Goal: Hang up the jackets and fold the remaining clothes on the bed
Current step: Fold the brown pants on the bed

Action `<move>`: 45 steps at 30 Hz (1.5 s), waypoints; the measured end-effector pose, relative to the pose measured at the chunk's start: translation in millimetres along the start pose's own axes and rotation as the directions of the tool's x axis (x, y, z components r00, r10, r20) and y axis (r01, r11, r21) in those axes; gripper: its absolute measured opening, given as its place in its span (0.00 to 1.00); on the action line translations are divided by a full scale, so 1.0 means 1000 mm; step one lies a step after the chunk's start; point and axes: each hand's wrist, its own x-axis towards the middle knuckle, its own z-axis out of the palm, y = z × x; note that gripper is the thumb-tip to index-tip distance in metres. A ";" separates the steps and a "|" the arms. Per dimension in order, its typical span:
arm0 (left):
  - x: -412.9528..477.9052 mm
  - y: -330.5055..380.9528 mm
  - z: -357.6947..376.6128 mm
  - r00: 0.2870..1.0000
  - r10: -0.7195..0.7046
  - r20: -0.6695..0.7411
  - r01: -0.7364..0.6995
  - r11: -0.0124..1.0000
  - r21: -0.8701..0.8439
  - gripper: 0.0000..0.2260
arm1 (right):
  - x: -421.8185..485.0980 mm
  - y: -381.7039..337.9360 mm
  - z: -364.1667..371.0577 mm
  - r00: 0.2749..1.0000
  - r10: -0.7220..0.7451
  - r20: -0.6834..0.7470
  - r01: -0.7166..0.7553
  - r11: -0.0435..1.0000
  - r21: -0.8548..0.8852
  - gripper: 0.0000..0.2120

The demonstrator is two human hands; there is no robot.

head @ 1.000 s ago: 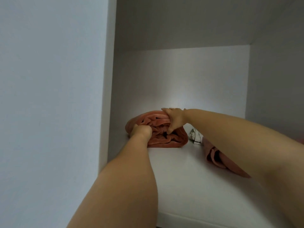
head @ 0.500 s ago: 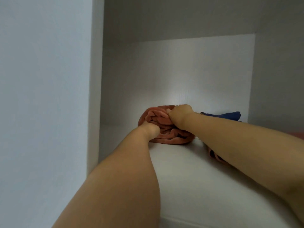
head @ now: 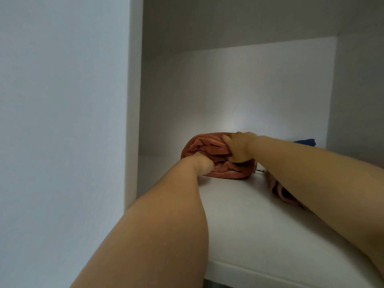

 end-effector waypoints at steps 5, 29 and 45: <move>-0.017 0.011 -0.008 0.975 -0.052 -0.216 -0.002 0.970 -0.242 0.20 | -0.024 0.001 -0.032 0.999 -0.008 -0.033 0.011 0.996 0.088 0.29; -0.387 -0.122 -0.107 0.728 0.341 -0.595 -0.062 0.897 0.438 0.29 | -0.299 -0.228 -0.196 0.692 0.349 -0.633 0.169 0.773 0.611 0.23; -0.731 -0.429 -0.184 0.527 -0.361 -0.769 0.818 0.462 0.343 0.32 | -0.351 -0.674 -0.361 0.592 -0.240 -0.770 0.801 0.285 0.527 0.25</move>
